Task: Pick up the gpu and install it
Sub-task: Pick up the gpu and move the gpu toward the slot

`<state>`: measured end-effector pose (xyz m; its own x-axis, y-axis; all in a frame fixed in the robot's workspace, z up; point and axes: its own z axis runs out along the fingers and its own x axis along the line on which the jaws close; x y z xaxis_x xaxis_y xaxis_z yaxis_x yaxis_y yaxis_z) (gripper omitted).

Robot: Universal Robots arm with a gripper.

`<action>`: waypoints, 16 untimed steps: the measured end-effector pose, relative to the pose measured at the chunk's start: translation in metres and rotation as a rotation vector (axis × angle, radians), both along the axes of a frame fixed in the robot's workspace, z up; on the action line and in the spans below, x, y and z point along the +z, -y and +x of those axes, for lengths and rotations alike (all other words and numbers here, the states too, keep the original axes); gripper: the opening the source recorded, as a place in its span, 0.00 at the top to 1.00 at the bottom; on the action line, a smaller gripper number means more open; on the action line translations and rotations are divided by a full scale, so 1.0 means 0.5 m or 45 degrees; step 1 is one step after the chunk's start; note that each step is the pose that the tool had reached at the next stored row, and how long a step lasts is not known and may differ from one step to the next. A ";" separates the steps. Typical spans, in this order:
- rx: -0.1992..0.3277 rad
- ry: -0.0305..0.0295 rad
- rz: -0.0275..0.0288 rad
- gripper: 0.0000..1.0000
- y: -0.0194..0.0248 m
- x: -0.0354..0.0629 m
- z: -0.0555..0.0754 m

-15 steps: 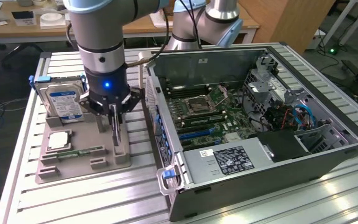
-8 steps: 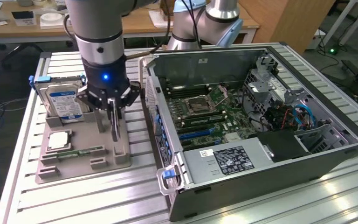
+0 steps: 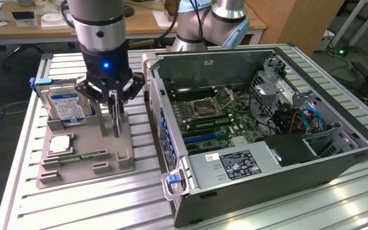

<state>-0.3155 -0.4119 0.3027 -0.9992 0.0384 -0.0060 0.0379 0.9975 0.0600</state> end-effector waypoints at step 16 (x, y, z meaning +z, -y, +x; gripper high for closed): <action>0.000 0.0001 0.0090 0.72 0.0000 0.131 0.000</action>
<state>-0.3155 -0.4119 0.3683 -0.9992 0.0383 -0.0058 0.0379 0.9970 0.0670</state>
